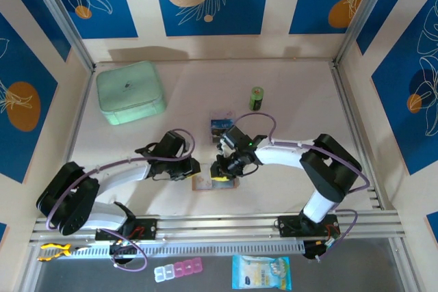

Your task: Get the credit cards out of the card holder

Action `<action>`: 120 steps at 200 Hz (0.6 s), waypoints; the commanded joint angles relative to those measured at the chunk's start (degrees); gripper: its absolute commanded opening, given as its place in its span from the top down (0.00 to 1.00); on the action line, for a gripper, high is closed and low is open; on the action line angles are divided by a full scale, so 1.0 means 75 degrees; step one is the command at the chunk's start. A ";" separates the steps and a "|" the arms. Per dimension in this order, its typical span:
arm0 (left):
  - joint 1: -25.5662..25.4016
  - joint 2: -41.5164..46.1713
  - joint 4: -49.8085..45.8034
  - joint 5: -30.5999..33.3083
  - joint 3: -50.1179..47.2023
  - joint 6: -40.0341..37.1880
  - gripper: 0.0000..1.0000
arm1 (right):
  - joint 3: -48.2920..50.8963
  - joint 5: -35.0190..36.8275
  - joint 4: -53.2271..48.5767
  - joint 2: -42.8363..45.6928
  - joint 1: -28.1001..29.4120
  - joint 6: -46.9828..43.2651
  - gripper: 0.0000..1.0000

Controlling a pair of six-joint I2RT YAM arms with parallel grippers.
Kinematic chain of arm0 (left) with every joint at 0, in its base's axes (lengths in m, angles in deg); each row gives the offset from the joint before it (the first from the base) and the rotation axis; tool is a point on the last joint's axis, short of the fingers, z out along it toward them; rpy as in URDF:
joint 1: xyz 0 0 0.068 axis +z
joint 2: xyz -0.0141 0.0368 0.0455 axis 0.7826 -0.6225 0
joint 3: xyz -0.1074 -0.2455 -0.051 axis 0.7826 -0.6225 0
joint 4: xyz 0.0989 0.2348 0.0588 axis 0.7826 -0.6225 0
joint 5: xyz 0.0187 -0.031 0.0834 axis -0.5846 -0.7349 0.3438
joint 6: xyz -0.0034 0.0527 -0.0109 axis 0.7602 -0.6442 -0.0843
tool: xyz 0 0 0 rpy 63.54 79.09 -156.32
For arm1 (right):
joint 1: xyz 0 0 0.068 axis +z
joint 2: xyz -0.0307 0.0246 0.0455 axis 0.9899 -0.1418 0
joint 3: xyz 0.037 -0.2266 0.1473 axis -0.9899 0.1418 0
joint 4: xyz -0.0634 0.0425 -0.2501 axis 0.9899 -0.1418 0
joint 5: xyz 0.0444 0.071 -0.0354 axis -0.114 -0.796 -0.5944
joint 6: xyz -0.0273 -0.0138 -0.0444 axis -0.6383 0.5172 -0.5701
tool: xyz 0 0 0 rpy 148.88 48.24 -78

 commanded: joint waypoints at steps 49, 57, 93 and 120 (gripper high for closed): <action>0.0091 -0.0325 0.0208 -0.0184 -0.0165 -0.0151 0.85 | 0.0087 0.0116 -0.0088 -0.0004 0.0002 -0.0143 0.77; 0.0097 -0.0331 0.0197 -0.0189 -0.0164 -0.0147 0.86 | 0.0050 0.0109 -0.0088 0.0076 -0.0001 -0.0127 0.77; 0.0092 -0.0398 0.0191 -0.0171 -0.0187 -0.0190 0.91 | -0.0162 0.0015 -0.0043 0.0233 0.0011 -0.0037 0.76; 0.0091 -0.0515 0.0138 -0.0194 -0.0178 -0.0222 0.93 | -0.0271 -0.0040 0.0023 0.0185 0.0018 -0.0007 0.75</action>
